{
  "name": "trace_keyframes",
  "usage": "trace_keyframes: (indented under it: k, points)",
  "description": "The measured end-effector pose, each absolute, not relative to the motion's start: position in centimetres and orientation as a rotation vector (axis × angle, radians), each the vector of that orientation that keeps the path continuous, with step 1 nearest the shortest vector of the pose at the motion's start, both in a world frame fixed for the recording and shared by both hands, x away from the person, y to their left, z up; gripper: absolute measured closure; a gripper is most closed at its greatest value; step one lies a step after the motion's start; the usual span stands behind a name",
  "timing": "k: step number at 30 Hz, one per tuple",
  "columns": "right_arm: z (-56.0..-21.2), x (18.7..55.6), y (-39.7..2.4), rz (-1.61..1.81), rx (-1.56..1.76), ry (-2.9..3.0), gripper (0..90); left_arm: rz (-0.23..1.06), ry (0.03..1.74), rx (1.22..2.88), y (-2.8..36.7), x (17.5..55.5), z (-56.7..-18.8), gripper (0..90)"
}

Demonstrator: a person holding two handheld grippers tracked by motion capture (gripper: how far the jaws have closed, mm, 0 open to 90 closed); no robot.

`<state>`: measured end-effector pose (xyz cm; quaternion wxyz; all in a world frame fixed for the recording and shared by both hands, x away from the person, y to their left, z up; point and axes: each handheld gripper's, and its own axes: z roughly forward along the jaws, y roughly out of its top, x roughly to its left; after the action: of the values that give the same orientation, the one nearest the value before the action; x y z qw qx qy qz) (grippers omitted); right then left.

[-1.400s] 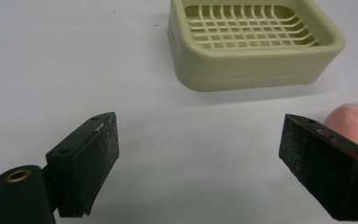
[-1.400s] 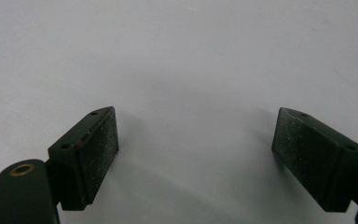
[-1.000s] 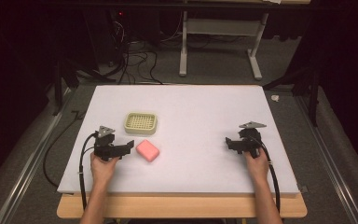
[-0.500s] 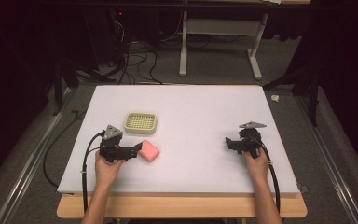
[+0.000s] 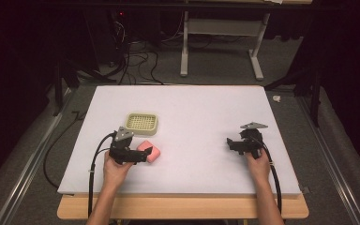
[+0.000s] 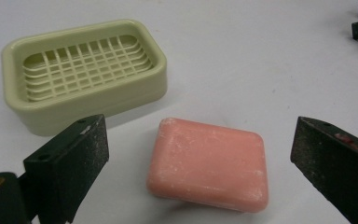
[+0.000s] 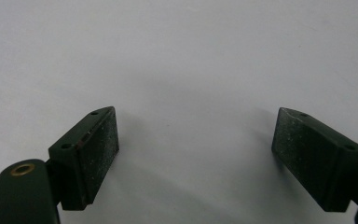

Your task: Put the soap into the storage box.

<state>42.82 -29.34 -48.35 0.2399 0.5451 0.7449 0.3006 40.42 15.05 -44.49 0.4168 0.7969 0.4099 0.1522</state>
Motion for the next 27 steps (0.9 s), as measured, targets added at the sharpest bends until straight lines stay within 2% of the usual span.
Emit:
trace_keyframes:
  k: [27]
  points:
    - [-48.4, 42.8, -29.4, 0.824, 1.495, 2.039, 15.4, 0.374, 1.016, 2.145, 12.9, 41.6, -47.1, 1.6]
